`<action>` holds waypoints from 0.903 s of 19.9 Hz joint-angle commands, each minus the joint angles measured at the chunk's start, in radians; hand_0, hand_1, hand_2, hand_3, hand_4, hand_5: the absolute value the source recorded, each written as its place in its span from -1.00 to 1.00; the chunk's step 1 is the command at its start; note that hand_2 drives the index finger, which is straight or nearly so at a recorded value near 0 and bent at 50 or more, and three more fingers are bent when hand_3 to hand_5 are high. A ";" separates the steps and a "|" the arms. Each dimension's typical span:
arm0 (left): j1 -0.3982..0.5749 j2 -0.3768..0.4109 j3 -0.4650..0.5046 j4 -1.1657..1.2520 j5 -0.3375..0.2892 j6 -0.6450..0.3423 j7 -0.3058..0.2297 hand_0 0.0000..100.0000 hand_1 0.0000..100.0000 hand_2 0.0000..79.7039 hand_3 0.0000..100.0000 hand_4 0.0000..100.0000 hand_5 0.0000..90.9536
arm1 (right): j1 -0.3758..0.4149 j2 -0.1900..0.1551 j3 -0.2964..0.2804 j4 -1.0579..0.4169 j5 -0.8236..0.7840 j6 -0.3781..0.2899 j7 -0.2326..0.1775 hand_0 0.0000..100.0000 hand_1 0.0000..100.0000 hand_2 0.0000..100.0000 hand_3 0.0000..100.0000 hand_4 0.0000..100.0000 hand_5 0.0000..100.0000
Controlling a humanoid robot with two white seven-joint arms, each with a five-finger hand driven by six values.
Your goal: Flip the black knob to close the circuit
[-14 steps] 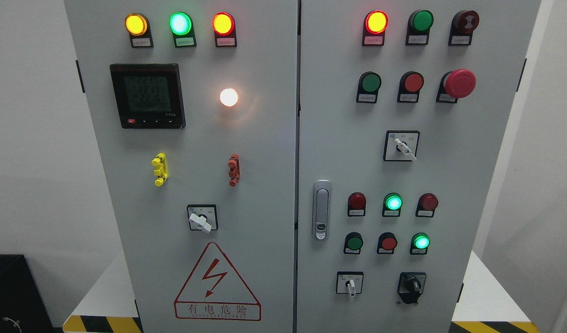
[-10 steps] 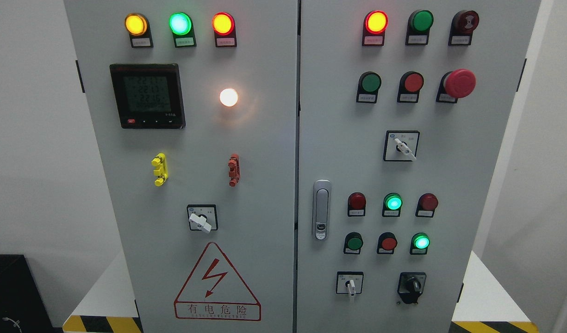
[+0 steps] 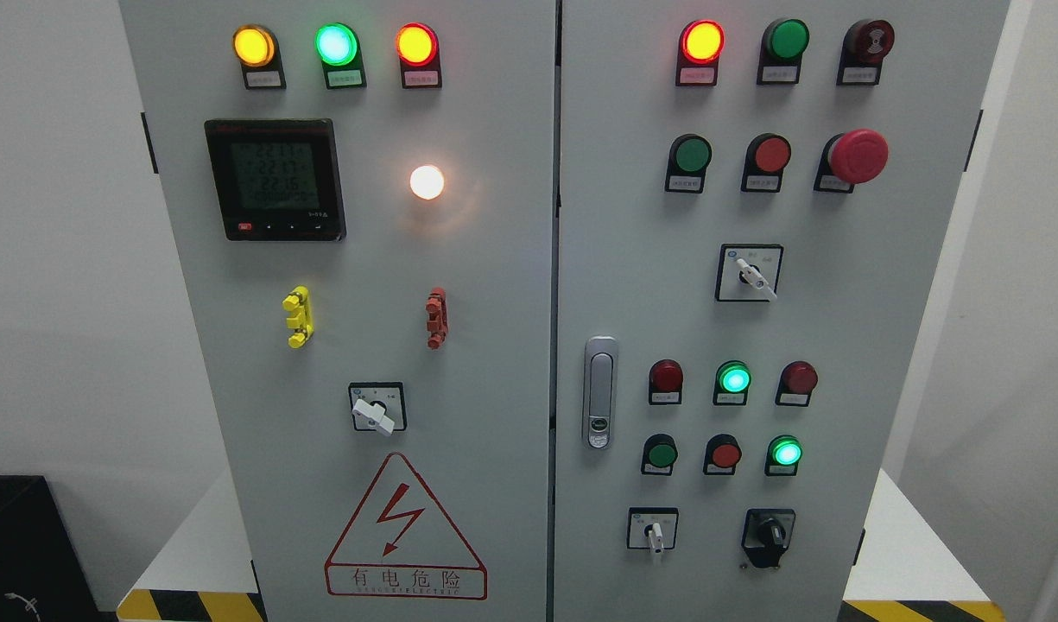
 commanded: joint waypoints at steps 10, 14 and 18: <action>0.000 0.000 -0.020 0.021 -0.021 0.001 0.001 -1.00 -1.00 -1.00 -1.00 -1.00 -1.00 | -0.024 -0.014 0.005 -0.315 0.088 -0.030 -0.206 -1.00 -0.70 -0.19 0.21 0.01 -0.25; 0.000 0.000 -0.020 0.021 -0.021 0.001 0.001 -1.00 -1.00 -1.00 -1.00 -1.00 -1.00 | -0.049 -0.025 0.005 -0.387 0.185 -0.033 -0.319 -1.00 -0.69 0.29 0.63 0.32 0.20; 0.000 0.000 -0.020 0.021 -0.021 0.001 0.001 -1.00 -1.00 -1.00 -1.00 -1.00 -1.00 | -0.058 -0.023 0.000 -0.496 0.246 -0.022 -0.343 -1.00 -0.70 0.44 0.74 0.41 0.36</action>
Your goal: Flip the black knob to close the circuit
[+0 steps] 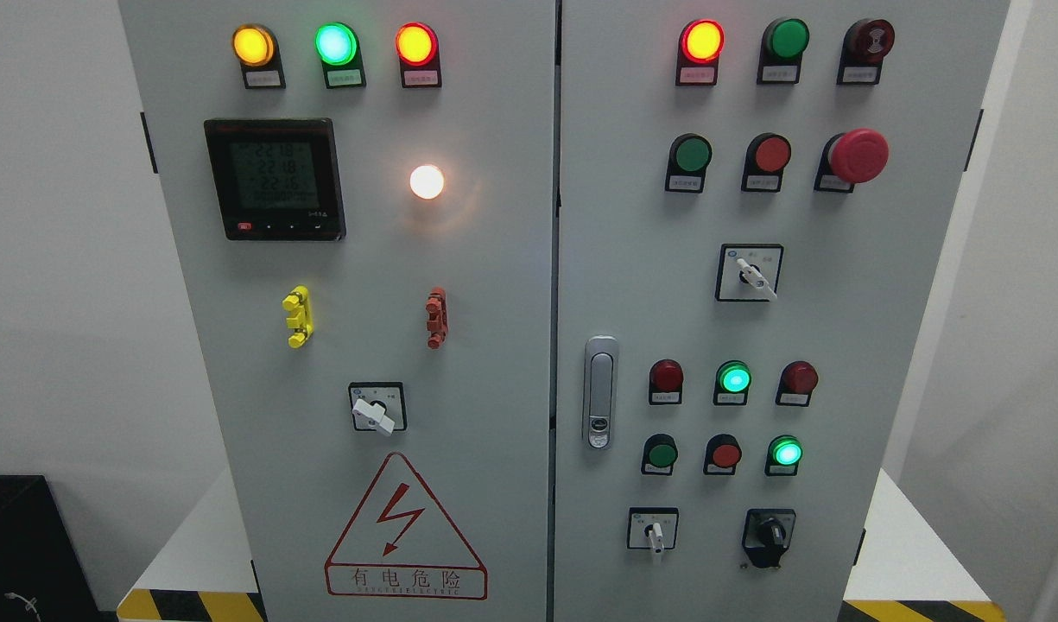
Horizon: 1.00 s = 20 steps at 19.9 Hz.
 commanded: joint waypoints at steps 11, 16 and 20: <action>0.000 0.000 -0.020 0.021 -0.020 0.001 0.001 -1.00 -1.00 -1.00 -1.00 -1.00 -1.00 | -0.034 -0.009 -0.084 -0.566 0.341 0.101 -0.038 -1.00 -0.75 0.54 0.85 0.50 0.46; 0.000 0.000 -0.020 0.021 -0.021 0.001 0.001 -1.00 -1.00 -1.00 -1.00 -1.00 -1.00 | -0.021 0.008 -0.169 -0.775 0.536 0.140 -0.031 -1.00 -0.98 0.56 0.88 0.52 0.49; 0.000 0.000 -0.020 0.021 -0.021 0.001 0.001 -1.00 -1.00 -1.00 -1.00 -1.00 -1.00 | -0.022 0.016 -0.222 -0.892 0.665 0.157 0.009 -1.00 -1.00 0.57 0.88 0.53 0.49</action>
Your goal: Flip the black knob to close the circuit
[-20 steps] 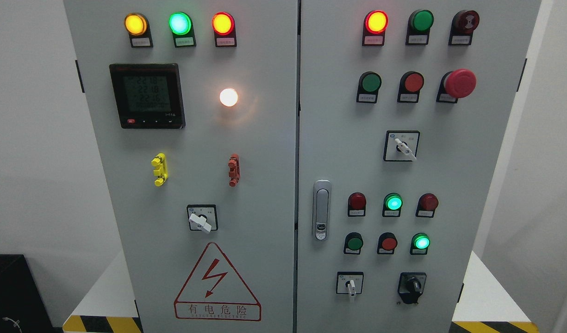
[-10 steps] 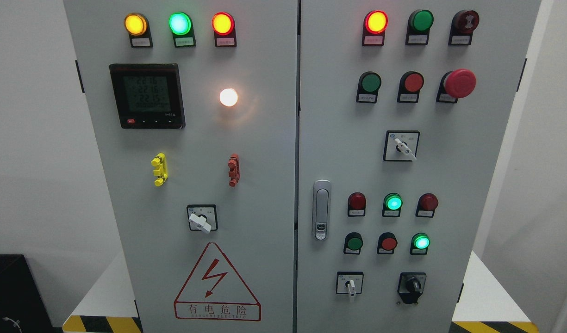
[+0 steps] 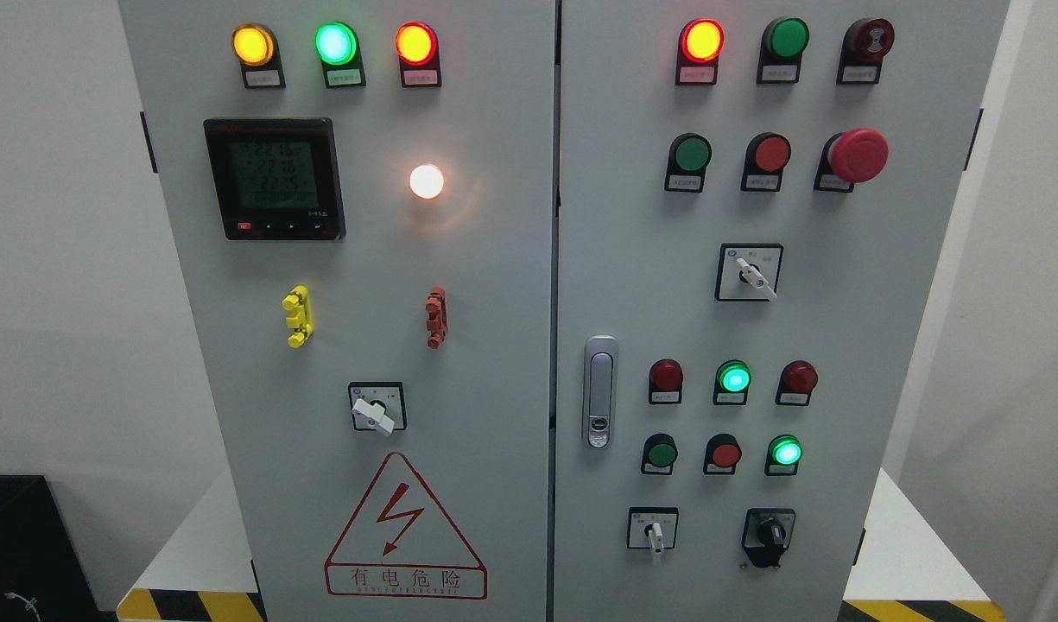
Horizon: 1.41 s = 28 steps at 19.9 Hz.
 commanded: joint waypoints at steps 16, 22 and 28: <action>0.000 0.000 -0.020 0.021 -0.021 0.001 0.001 -1.00 -1.00 -1.00 -1.00 -1.00 -1.00 | -0.100 0.117 -0.154 -0.690 0.511 0.147 0.108 -1.00 -1.00 0.55 0.89 0.55 0.51; 0.000 0.000 -0.020 0.021 -0.021 0.001 0.001 -1.00 -1.00 -1.00 -1.00 -1.00 -1.00 | -0.139 0.118 -0.156 -0.754 0.514 0.222 0.138 -1.00 -1.00 0.54 0.87 0.54 0.50; 0.000 0.000 -0.020 0.021 -0.021 0.001 0.001 -1.00 -1.00 -1.00 -1.00 -1.00 -1.00 | -0.140 0.118 -0.134 -0.807 0.531 0.299 0.141 -1.00 -0.98 0.53 0.87 0.54 0.50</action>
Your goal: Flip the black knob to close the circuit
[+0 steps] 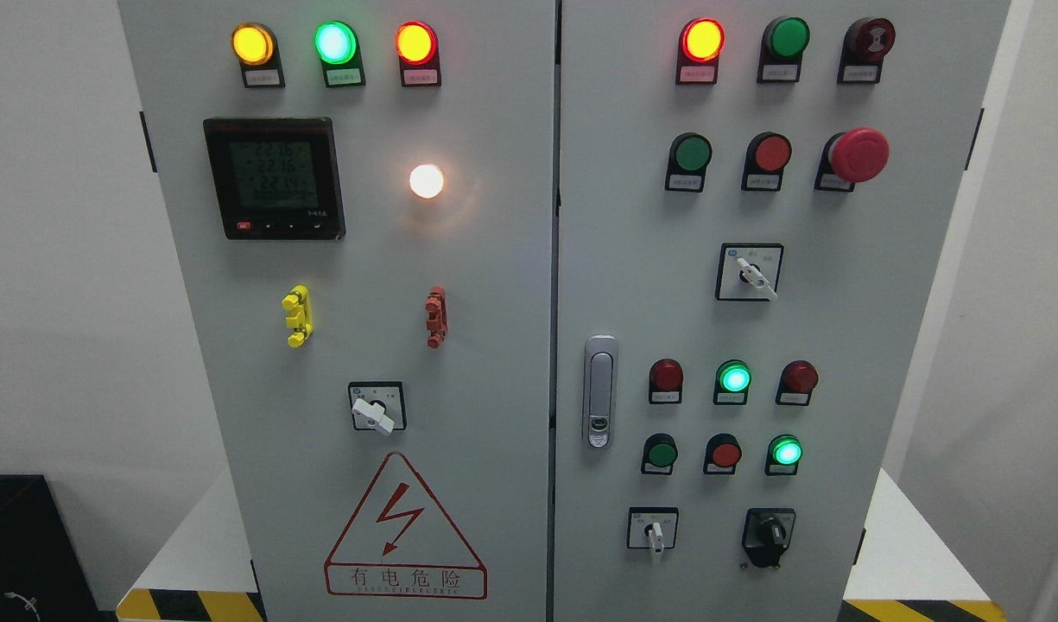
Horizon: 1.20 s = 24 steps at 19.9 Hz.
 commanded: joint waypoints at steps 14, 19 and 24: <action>0.000 0.000 -0.020 0.021 -0.020 0.001 0.001 -1.00 -1.00 -1.00 -1.00 -1.00 -1.00 | -0.140 0.024 0.047 -0.119 0.113 0.076 0.033 -1.00 -0.82 0.53 0.87 0.54 0.49; 0.000 0.000 -0.020 0.021 -0.021 0.001 0.001 -1.00 -1.00 -1.00 -1.00 -1.00 -1.00 | -0.167 0.024 0.046 -0.090 0.163 0.073 0.035 -1.00 -0.68 0.54 0.87 0.53 0.50; 0.000 0.000 -0.020 0.021 -0.021 0.001 0.001 -1.00 -1.00 -1.00 -1.00 -1.00 -1.00 | -0.187 0.024 0.035 -0.076 0.168 0.068 0.039 -1.00 -0.58 0.53 0.87 0.53 0.50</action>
